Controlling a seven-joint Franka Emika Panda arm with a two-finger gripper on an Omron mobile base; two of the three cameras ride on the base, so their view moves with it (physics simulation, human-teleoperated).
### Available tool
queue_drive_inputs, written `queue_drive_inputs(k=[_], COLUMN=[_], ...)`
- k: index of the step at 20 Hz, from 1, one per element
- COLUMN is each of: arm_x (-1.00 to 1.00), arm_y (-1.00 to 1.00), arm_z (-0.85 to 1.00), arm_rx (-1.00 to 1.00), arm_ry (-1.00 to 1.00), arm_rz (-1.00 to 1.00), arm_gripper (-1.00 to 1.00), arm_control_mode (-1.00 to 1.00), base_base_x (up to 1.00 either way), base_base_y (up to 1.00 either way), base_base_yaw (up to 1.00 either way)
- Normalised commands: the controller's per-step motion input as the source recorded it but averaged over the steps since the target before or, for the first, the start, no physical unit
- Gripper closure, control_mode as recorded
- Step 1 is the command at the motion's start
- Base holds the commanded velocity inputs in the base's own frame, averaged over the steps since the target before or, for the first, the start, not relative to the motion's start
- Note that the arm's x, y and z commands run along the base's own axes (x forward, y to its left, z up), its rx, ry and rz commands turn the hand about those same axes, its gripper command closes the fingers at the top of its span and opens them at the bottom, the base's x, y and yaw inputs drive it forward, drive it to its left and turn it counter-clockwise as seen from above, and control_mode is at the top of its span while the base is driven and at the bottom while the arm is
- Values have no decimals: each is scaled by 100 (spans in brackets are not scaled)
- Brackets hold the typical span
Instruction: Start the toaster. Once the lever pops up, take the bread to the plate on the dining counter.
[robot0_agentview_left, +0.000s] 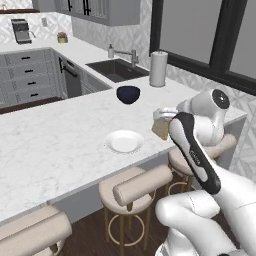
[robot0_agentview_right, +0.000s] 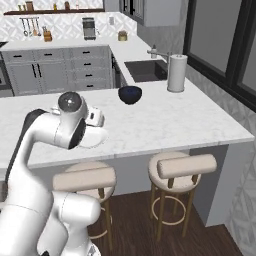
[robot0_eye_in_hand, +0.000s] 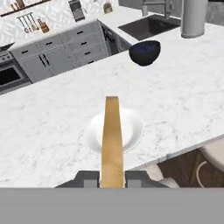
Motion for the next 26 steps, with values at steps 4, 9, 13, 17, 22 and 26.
queue_drive_inputs(k=[4, 9, 13, 17, 22, 26], arm_x=[97, 18, 33, 32, 28, 22], arm_y=[1, 19, 47, 69, 68, 25], arm_z=[-57, -35, -31, -50, -48, -33], arm_rx=[5, 13, 15, 4, 1, 0], arm_ry=[49, 8, 0, 0, 0, -4], arm_rz=[35, 12, 0, 0, 0, 0], arm_gripper=[100, 100, 100, 100, 100, 100], arm_control_mode=[-100, -100, -100, -100, -100, -100], base_base_x=[0, 0, 0, 0, 0, 0], base_base_y=[0, 0, 0, 0, 0, 0], base_base_yaw=[0, 0, 0, 0, 0, 0])
